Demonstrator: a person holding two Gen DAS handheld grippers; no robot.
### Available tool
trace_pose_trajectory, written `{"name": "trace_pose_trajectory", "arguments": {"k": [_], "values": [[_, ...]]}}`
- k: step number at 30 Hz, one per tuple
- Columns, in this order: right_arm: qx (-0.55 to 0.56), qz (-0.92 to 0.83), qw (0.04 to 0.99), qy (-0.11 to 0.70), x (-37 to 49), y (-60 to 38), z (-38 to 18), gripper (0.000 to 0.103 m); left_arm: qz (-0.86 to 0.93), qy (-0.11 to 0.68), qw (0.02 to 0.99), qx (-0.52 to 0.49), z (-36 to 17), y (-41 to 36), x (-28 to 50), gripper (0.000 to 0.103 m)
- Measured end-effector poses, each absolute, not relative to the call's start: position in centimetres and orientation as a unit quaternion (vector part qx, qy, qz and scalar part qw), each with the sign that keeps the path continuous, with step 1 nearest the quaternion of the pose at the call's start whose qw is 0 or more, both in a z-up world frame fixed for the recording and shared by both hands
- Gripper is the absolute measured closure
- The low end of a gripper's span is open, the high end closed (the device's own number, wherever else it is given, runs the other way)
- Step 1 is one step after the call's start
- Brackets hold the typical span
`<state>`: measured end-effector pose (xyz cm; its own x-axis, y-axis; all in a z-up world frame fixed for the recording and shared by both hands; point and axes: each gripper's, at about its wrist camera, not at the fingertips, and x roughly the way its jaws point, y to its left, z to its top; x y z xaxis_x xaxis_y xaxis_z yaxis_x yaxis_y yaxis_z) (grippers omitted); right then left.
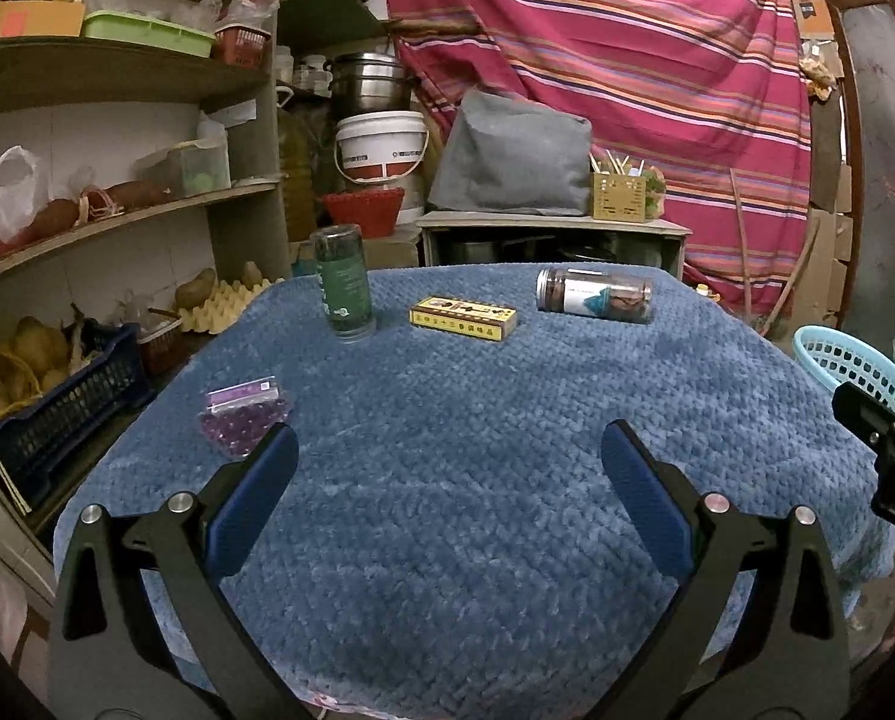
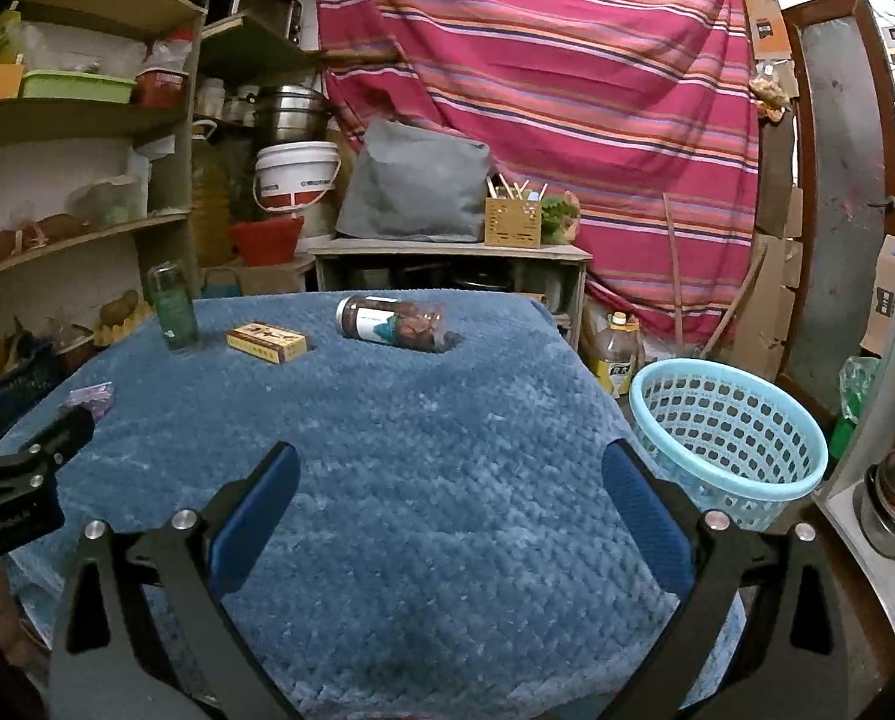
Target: Collect trash
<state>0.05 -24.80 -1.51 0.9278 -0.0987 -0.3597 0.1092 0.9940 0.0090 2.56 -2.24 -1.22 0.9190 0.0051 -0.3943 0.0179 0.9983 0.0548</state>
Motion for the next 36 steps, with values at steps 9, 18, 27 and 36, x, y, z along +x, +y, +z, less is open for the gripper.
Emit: {"name": "trace_pose_trajectory", "arguments": {"k": [9, 18, 27, 36], "values": [[0.003, -0.047, 0.983, 0.178, 0.0, -24.0, -1.4, 0.004, 0.002, 0.199, 0.979, 0.032, -1.0, -2.2, 2.4, 0.005], [0.000, -0.045, 0.983, 0.180, 0.1, -23.8, -1.6, 0.004, 0.006, 0.201, 0.979, 0.023, -1.0, -1.7, 2.4, 0.005], [-0.004, -0.047, 0.983, 0.176, 0.1, -23.7, -1.7, 0.004, 0.007, 0.201, 0.979, 0.023, -1.0, -1.7, 2.3, 0.005], [-0.004, -0.046, 0.983, 0.177, 0.1, -23.6, -1.8, 0.004, 0.008, 0.198, 0.980, 0.026, -1.0, -1.6, 2.3, 0.005]]}}
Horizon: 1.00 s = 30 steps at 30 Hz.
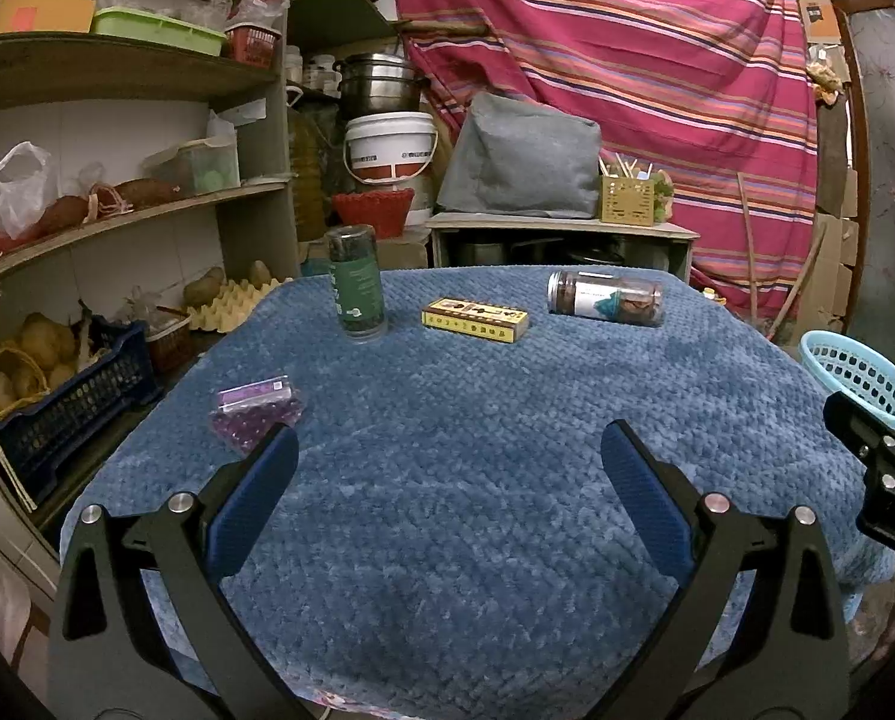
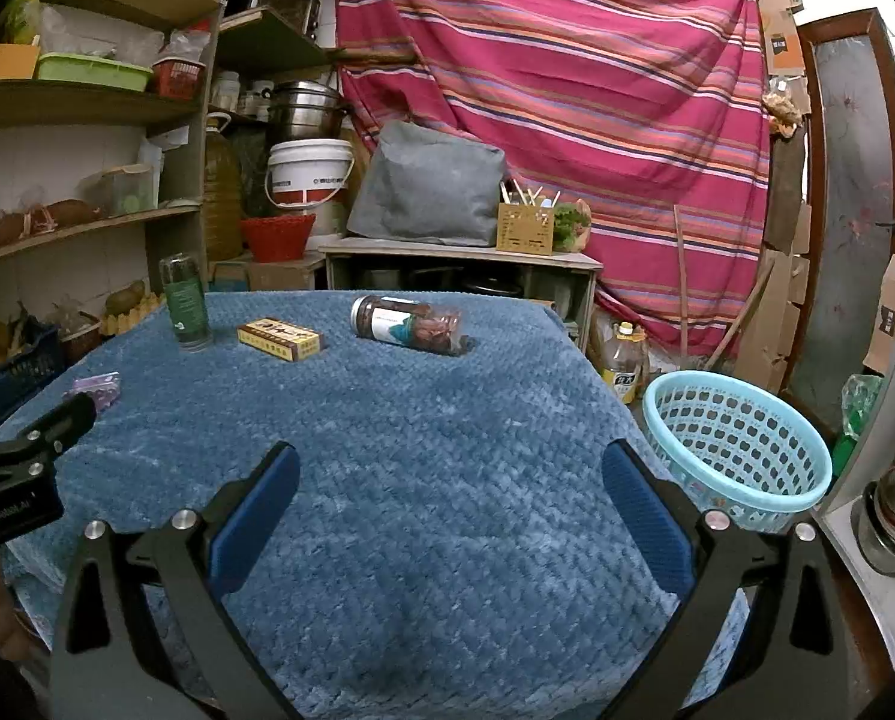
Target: Collect trash
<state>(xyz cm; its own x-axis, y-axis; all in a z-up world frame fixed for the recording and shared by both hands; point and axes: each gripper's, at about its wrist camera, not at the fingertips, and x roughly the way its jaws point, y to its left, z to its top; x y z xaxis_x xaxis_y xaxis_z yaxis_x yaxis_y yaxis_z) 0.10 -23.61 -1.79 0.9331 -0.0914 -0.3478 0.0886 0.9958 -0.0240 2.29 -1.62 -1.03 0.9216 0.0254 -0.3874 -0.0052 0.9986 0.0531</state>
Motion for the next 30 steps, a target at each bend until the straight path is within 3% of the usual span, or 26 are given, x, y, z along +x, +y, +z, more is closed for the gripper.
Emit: {"name": "trace_pose_trajectory", "arguments": {"k": [30], "values": [[-0.005, -0.045, 0.983, 0.179, 0.13, -23.53, -1.78, 0.004, 0.007, 0.193, 0.981, 0.030, -0.90, -1.37, 2.23, 0.005]]}}
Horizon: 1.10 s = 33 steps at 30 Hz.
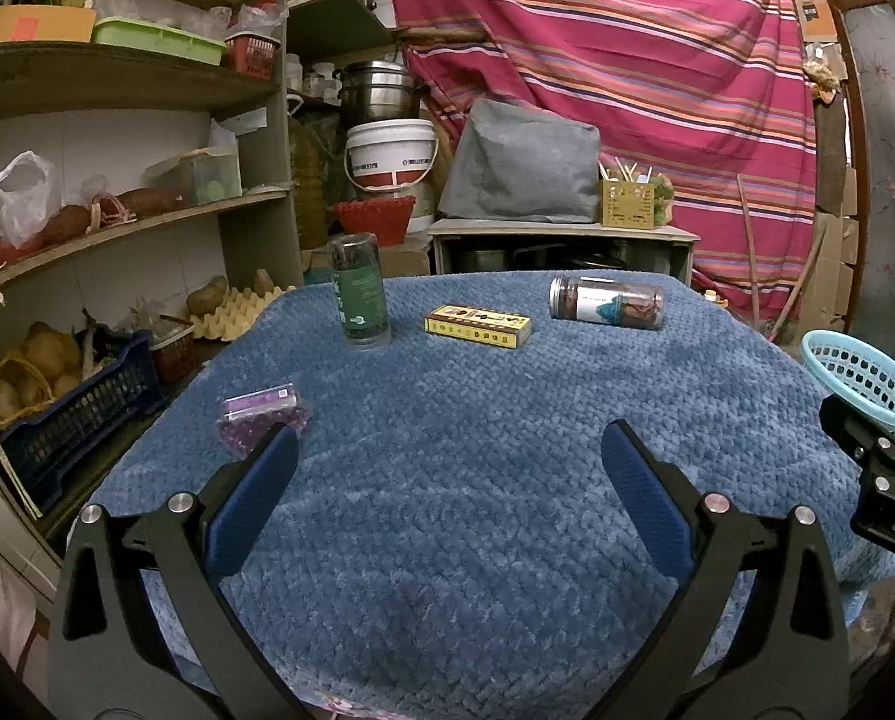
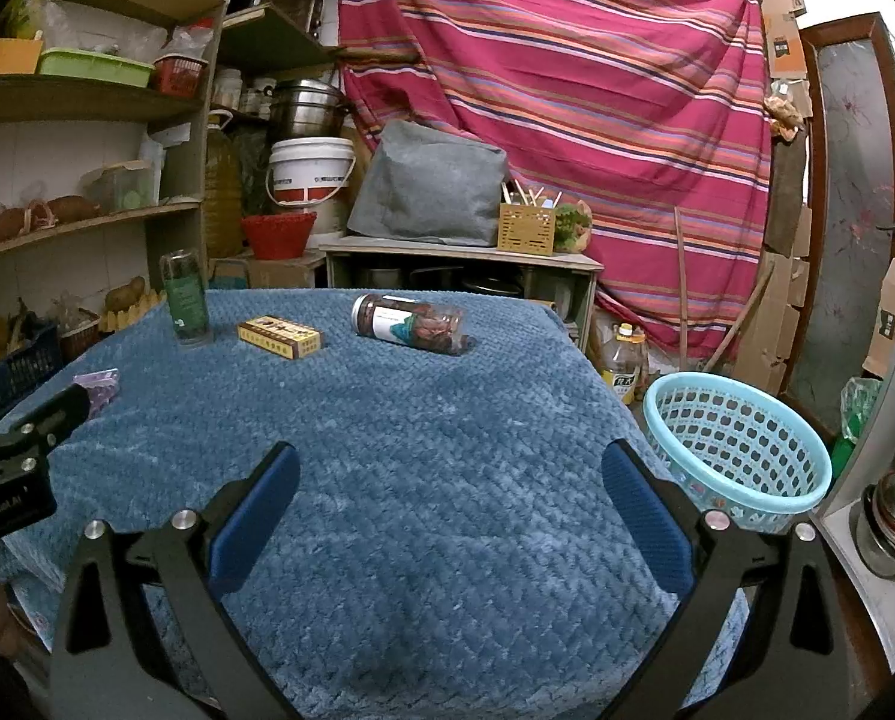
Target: Collect trash
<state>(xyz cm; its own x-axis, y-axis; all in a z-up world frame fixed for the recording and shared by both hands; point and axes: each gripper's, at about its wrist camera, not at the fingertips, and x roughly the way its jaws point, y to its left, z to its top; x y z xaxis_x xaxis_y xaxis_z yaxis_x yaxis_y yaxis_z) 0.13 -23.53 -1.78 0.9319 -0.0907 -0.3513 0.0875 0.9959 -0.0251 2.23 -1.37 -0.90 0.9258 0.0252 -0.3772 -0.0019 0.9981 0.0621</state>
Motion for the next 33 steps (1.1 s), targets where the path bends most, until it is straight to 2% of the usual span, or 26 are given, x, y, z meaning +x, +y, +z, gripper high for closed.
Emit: {"name": "trace_pose_trajectory", "arguments": {"k": [33], "values": [[-0.008, -0.046, 0.983, 0.179, 0.10, -23.49, -1.80, 0.004, 0.011, 0.191, 0.981, 0.023, -0.91, -1.08, 2.27, 0.005]]}}
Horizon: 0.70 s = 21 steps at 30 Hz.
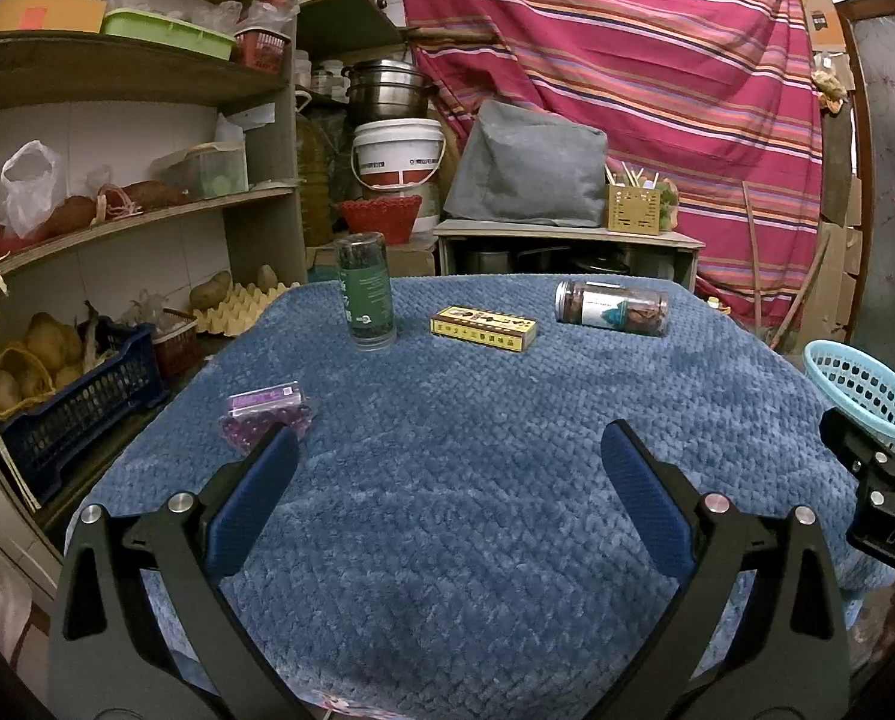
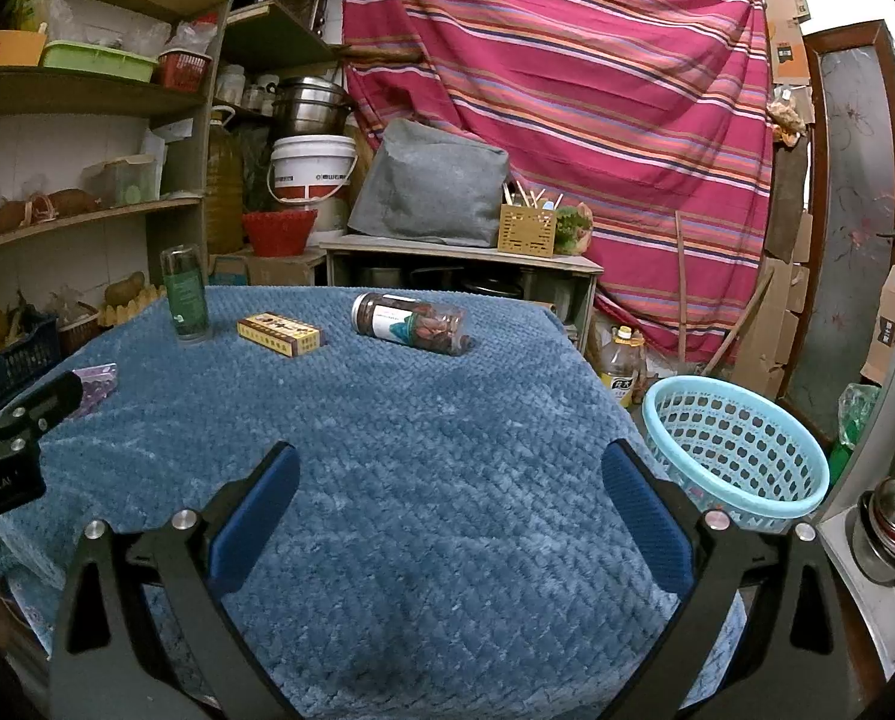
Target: Collect trash
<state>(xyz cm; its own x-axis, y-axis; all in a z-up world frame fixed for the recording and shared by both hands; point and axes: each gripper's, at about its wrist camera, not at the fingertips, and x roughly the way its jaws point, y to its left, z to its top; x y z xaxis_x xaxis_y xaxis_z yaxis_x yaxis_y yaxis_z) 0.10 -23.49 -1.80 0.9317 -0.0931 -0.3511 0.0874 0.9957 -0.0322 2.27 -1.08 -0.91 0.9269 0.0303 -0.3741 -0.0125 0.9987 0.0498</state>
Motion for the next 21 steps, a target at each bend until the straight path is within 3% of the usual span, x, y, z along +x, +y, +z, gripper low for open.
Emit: {"name": "trace_pose_trajectory", "arguments": {"k": [21], "values": [[-0.009, -0.045, 0.983, 0.180, 0.12, -23.38, -1.79, 0.004, 0.012, 0.191, 0.981, 0.023, -0.86, -1.11, 2.24, 0.005]]}}
